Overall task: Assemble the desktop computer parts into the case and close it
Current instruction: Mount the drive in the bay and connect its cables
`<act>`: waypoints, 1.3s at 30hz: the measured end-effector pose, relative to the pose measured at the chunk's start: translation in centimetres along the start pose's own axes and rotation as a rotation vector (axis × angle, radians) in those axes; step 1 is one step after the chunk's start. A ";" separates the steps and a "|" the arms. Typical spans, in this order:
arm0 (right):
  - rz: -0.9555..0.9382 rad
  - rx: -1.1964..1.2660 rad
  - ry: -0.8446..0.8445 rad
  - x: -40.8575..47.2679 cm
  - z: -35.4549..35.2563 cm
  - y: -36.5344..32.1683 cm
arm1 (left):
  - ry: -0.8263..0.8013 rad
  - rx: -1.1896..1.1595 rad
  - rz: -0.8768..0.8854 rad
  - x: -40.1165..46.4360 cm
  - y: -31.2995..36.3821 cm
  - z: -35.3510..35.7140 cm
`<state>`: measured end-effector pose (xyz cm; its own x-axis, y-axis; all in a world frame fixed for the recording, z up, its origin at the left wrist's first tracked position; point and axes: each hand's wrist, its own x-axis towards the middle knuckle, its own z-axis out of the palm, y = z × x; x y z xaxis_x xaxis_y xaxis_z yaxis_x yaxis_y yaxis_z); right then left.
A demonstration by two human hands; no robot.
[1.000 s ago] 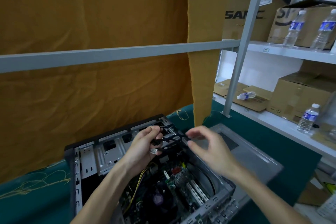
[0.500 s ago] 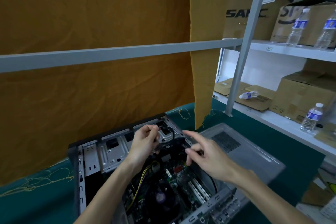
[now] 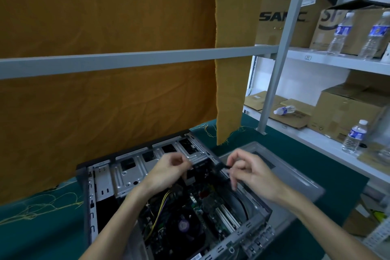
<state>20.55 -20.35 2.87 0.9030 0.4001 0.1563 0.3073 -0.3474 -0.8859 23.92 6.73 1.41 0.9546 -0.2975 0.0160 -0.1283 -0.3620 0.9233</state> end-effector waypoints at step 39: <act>0.335 0.162 0.118 5.2 2.5 -1.9 | 0.320 0.322 0.249 1.2 -2.2 3.3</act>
<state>23.92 -15.48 4.32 0.9766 0.1834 -0.1123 -0.0532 -0.2999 -0.9525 24.43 4.26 -1.90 0.9127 -0.1424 0.3830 -0.3900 -0.5834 0.7125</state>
